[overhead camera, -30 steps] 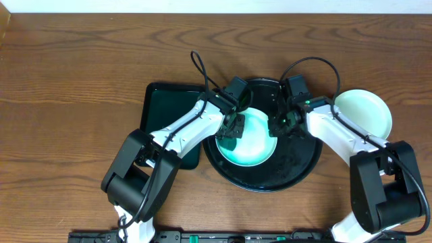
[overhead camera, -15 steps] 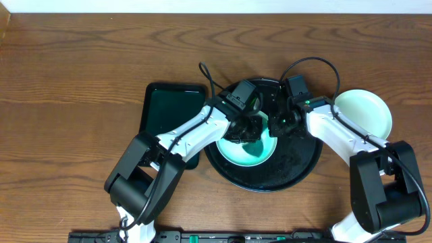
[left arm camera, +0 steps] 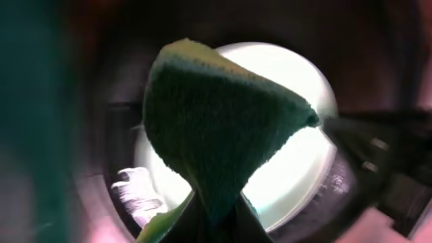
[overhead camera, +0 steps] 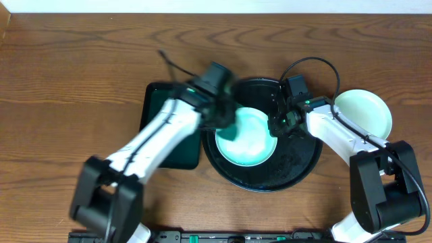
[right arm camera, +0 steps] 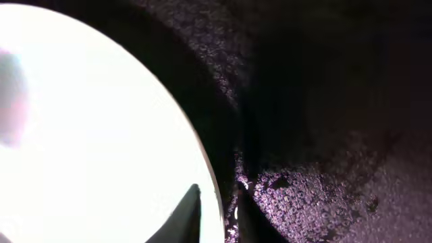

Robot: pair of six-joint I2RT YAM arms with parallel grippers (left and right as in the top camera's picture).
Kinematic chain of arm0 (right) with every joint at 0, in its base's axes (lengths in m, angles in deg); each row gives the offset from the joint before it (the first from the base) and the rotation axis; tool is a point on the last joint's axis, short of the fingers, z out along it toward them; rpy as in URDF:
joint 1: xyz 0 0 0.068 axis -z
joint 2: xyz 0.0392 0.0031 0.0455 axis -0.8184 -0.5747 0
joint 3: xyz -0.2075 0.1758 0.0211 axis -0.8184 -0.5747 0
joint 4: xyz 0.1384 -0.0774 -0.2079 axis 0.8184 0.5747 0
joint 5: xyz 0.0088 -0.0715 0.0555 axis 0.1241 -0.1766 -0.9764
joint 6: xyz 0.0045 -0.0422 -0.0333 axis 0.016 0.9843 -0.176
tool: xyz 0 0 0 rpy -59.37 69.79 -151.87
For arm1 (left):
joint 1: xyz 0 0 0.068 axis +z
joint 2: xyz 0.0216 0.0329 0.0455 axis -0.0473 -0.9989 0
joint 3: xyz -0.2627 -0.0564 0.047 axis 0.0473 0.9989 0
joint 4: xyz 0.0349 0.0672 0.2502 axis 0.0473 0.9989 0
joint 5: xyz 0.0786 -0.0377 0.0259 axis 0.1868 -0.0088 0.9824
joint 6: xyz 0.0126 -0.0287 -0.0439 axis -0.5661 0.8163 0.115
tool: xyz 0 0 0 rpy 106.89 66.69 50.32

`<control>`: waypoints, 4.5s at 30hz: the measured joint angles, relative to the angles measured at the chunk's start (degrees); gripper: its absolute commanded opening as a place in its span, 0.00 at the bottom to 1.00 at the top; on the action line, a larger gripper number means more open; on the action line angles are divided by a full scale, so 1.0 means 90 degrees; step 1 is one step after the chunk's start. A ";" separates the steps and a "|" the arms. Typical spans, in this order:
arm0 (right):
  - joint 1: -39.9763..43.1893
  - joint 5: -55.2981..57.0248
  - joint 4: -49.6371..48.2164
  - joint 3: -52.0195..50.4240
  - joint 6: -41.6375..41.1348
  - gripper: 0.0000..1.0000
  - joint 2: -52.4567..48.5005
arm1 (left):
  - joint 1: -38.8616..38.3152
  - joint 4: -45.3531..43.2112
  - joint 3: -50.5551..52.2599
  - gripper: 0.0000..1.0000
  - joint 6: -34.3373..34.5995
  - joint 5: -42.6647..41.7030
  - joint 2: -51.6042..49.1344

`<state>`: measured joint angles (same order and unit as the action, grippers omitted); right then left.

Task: Clean dirty plates on tray and stack at the side
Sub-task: 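Carry the sponge back to the green water tray and release it, then lift the dinosaur plate off the round tray with the right gripper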

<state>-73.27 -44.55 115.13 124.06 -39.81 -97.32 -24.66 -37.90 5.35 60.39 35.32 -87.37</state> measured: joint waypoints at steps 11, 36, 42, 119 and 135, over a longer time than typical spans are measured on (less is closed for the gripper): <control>0.0000 -0.0002 0.0148 0.0000 0.0034 0.17 0.0000 | 0.2174 0.1316 0.0002 0.08 -0.1464 0.0430 0.0202; 0.0000 -0.0002 0.0658 -0.0002 0.0034 0.14 0.0000 | 0.2324 0.0148 0.1736 0.08 -0.2110 0.1341 0.0204; 0.0000 -0.0002 0.0646 -0.0005 0.0032 0.29 0.0000 | 0.2324 0.0160 0.1736 0.21 -0.2103 0.1154 0.0204; -0.1197 0.0707 -0.1069 0.0396 -0.2244 0.01 0.1574 | 0.2499 0.1175 -0.0136 0.78 -0.1581 0.1428 0.1715; -0.2463 0.2295 -0.2761 0.0398 -0.2686 0.01 0.0648 | 0.2501 0.1178 -0.0136 0.78 -0.1583 0.1428 0.1715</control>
<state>-95.43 -23.90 90.27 127.65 -63.98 -91.49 -2.15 -27.30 4.13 46.14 48.18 -71.94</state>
